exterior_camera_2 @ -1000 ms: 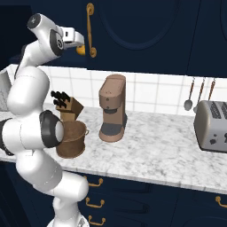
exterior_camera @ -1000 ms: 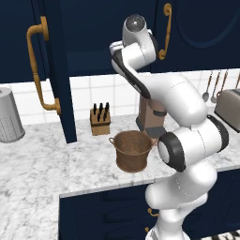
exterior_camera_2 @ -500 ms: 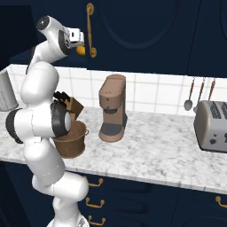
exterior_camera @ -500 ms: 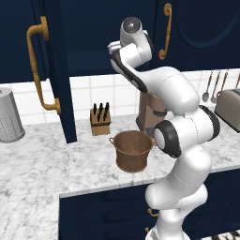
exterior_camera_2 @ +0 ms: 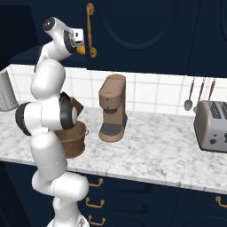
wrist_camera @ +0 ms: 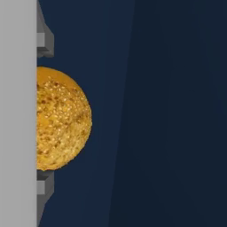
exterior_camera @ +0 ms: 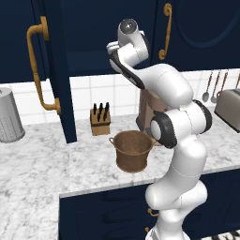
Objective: Open the cabinet, pick up the bread from the cabinet and place it in the basket. Then move the basket to the dining counter.
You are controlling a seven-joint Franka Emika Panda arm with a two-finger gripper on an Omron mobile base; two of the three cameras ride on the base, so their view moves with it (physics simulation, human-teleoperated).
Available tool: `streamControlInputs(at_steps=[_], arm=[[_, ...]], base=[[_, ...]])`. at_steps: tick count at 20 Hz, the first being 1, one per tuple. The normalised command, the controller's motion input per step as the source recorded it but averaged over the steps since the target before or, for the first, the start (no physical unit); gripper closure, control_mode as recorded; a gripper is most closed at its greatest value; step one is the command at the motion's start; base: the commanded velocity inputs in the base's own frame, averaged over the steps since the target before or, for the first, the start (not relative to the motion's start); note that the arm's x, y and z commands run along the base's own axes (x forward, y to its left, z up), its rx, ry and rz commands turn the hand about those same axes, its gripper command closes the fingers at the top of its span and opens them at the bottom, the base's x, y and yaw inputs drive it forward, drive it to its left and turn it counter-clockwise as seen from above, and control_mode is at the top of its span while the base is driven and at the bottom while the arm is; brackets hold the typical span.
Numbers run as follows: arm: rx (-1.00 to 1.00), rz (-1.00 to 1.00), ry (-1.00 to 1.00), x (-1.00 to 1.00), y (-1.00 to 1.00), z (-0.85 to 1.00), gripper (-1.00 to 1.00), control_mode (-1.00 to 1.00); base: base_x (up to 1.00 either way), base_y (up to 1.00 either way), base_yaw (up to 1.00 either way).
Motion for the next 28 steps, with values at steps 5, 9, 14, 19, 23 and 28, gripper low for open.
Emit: streamControlInputs(at_steps=[5,9,14,19,23,28], arm=[[-0.05,0.00,0.00,0.07,-0.11,-0.05,-1.00,-1.00],[-0.02,0.00,-0.02,0.00,0.00,-0.04,-1.00,-1.00],[0.00,0.00,0.00,0.00,0.00,-0.01,-1.00,-1.00],[0.00,0.00,0.00,0.00,0.00,0.00,-1.00,-1.00],[0.00,0.00,0.00,0.00,0.00,0.00,1.00,-1.00],[0.00,0.00,0.00,0.00,0.01,-0.01,1.00,-1.00]], base=[[0.00,0.00,0.00],[0.00,0.00,0.00],[0.00,0.00,0.00],[0.00,0.00,0.00],[0.00,0.00,0.00],[0.00,0.00,0.00]])
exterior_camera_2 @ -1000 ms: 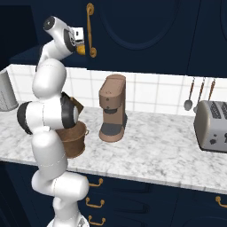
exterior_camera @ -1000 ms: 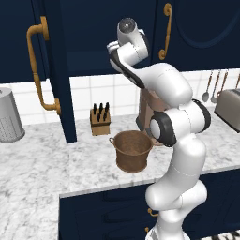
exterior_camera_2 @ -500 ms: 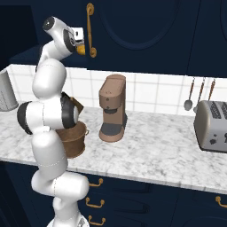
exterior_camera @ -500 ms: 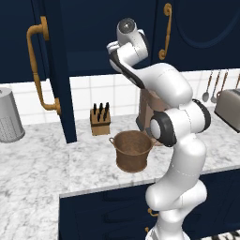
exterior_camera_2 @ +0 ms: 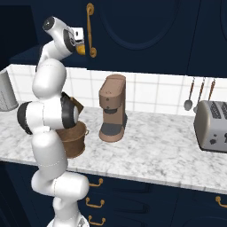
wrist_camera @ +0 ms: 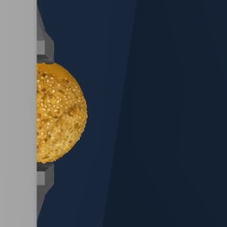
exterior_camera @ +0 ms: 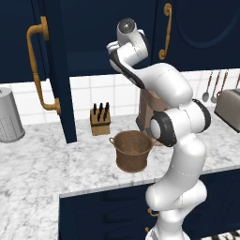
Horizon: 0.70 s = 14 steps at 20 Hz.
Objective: Open the cabinet, pick up the bread from the cabinet and place it in the basket. Then move the basket to the dining counter.
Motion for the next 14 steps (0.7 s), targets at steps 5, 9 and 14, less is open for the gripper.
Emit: streamControlInputs(at_steps=[5,9,14], arm=[[-0.05,0.06,-0.03,-0.05,0.35,-0.02,1.00,-1.00],[-0.10,0.05,-0.07,-0.11,0.38,0.00,1.00,-1.00],[-0.02,0.04,-0.01,-0.64,0.28,0.14,1.00,-1.00]], base=[[0.00,0.00,0.00],[0.00,0.00,0.00],[0.00,0.00,0.00]])
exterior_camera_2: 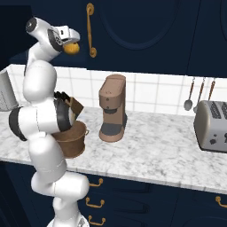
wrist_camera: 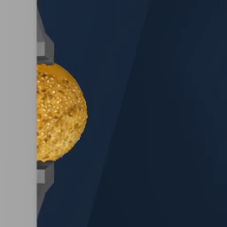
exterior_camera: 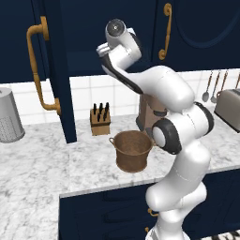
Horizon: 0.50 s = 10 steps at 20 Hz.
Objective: Open the cabinet, pick up the bread from the cabinet and place it in the basket. Then move the basket to the dining counter.
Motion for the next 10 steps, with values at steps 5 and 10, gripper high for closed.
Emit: streamControlInputs(at_steps=[5,10], arm=[[0.00,0.04,-0.07,-1.00,0.16,0.14,1.00,-1.00],[0.00,0.04,-0.13,-1.00,0.00,0.00,1.00,-1.00]], base=[[0.00,0.00,0.00],[0.00,0.00,0.00]])
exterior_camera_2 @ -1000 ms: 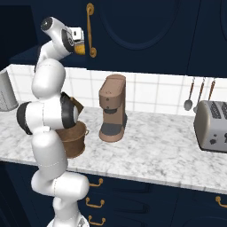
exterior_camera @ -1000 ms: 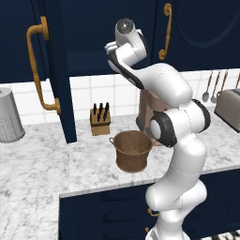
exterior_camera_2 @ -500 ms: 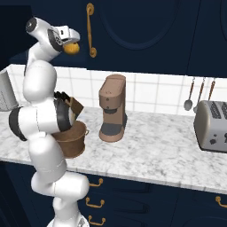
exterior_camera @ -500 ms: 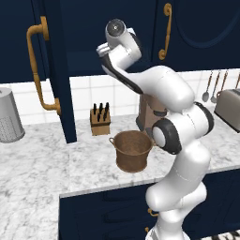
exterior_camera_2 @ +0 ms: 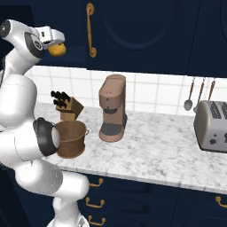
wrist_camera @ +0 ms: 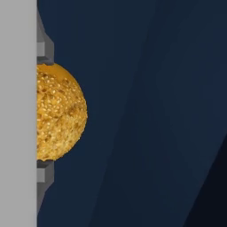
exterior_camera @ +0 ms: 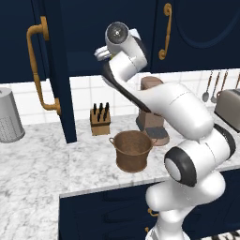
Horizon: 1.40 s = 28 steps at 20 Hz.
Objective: Open the cabinet, pick up the bread from the cabinet and place it in the basket. Then move the basket to the dining counter.
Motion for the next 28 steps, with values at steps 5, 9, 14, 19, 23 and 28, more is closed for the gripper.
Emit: streamControlInputs(at_steps=[5,9,14,19,23,28], arm=[[0.00,0.06,-0.06,-1.00,0.00,0.00,1.00,-1.00],[0.04,0.02,0.00,-1.00,0.00,0.00,1.00,-1.00],[0.24,0.00,0.00,-1.00,-0.10,0.07,1.00,-1.00],[0.12,-0.03,0.18,-1.00,-0.03,-0.07,1.00,-1.00],[0.00,-0.01,0.28,-0.92,0.00,-0.46,1.00,-1.00],[0.04,0.00,0.23,-0.32,-0.21,-0.95,1.00,-1.00]], base=[[0.00,0.00,0.00],[0.00,0.00,0.00],[0.00,0.00,0.00],[0.00,0.00,0.00],[0.00,0.00,0.00],[0.00,0.00,0.00]])
